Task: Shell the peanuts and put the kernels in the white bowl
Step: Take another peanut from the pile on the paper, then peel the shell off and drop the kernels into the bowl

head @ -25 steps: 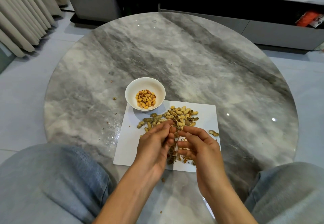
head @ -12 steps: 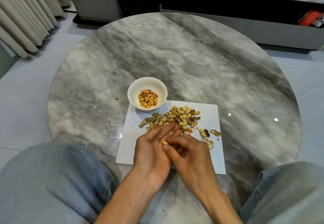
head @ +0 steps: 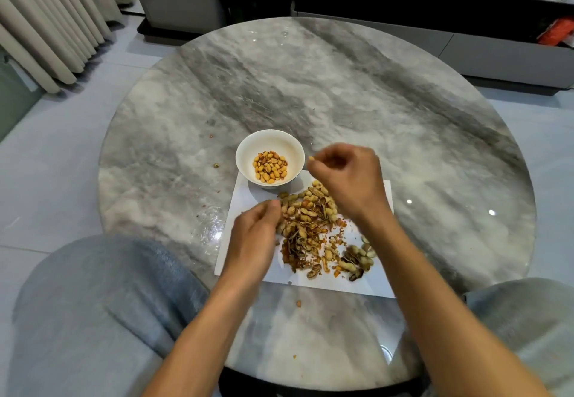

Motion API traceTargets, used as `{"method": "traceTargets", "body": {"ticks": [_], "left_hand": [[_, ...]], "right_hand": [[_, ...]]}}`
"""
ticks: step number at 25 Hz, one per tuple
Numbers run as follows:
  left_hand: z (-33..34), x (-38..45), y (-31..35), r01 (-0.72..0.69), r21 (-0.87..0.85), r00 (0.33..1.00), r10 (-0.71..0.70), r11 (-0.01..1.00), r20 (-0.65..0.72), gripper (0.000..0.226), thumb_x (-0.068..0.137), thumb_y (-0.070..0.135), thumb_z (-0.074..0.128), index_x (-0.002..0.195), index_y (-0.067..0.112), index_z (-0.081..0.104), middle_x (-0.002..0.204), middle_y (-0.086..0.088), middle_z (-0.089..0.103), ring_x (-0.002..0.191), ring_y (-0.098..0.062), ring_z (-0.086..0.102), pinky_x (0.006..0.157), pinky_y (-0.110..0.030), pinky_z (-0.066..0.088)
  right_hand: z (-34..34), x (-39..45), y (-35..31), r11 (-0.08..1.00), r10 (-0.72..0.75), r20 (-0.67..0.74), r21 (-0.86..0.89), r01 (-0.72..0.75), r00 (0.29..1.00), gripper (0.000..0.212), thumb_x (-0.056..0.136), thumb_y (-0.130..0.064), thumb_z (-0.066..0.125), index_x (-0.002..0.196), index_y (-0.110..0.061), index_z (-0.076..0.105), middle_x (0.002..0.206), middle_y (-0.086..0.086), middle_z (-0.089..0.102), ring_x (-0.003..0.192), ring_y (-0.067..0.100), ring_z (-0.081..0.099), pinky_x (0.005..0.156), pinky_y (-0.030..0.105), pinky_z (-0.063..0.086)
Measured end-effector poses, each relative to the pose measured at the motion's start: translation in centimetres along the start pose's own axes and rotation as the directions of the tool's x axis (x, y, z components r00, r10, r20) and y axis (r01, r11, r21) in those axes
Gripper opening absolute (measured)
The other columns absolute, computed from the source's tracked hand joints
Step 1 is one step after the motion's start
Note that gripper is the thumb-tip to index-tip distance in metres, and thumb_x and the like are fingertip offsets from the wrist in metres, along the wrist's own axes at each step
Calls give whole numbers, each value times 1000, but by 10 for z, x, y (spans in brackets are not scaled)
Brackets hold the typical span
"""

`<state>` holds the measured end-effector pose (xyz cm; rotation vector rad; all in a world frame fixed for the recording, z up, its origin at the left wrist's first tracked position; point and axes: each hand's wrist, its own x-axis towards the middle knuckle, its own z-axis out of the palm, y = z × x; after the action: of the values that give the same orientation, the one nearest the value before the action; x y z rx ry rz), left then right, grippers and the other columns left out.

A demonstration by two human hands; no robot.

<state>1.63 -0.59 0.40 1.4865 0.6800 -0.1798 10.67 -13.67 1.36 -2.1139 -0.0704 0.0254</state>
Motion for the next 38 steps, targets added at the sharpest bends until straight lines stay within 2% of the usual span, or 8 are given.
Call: {"method": "traceTargets", "body": {"ticks": [4,7,10,14,24,29,33,38], "left_hand": [[-17,14,-5,-26,97,995,35,995,-92,18,98,22,59,90,25,75,87,14,73,93,-10,67,87,-32,53],[-20,18,-15,-91,234,991,112,968,-78,17,95,20,63,105,24,75,98,12,72,96,-12,67,92,-34,53],[-16,19,-25,-166,670,953,294,724,-81,19,92,25,66,109,26,74,105,7,72,96,-17,67,84,-31,49],[-14,23,-36,-189,791,937,348,582,-32,27,90,14,67,116,18,70,116,-4,61,104,-24,62,79,-27,41],[-13,34,-49,-354,715,865,502,604,4,17,89,7,68,104,10,76,101,-10,72,89,-28,66,73,-26,42],[-8,26,-38,-274,360,951,306,892,-36,13,87,8,74,93,20,76,84,6,73,76,-7,68,74,-21,56],[-6,12,-24,-163,-68,985,166,984,50,14,80,4,79,86,17,77,82,-4,78,78,-16,74,70,-22,58],[8,-1,-23,-150,-189,953,192,971,233,23,86,-5,68,98,13,76,91,-4,78,86,-15,74,72,-21,58]], "right_hand": [[18,37,-3,964,-109,164,-221,145,980,17,87,-18,73,103,-14,79,94,0,76,73,-1,60,68,11,43],[0,17,9,979,-87,70,-177,98,994,14,91,-15,69,100,-17,79,90,-4,76,71,-3,62,69,10,47],[-41,-34,42,983,75,-57,-161,-83,996,11,93,-18,67,94,-20,77,79,-12,69,67,3,64,63,23,50],[-49,-96,68,877,318,146,-420,-232,937,14,86,-29,75,97,-31,67,79,-14,62,72,2,57,59,21,41],[-27,-105,74,903,166,111,-417,-106,980,10,94,-32,66,97,-25,73,90,-9,69,82,14,60,72,38,52],[-21,-104,79,903,117,103,-426,-62,988,11,94,-25,64,92,-23,74,88,-9,71,81,12,61,70,35,51],[-11,-104,60,995,93,40,39,-94,995,19,88,-19,75,107,-23,75,83,-12,70,70,2,61,64,18,49],[-1,-94,37,886,78,55,453,-94,995,16,82,-6,78,94,-17,78,87,4,76,79,19,73,69,23,56]]}}
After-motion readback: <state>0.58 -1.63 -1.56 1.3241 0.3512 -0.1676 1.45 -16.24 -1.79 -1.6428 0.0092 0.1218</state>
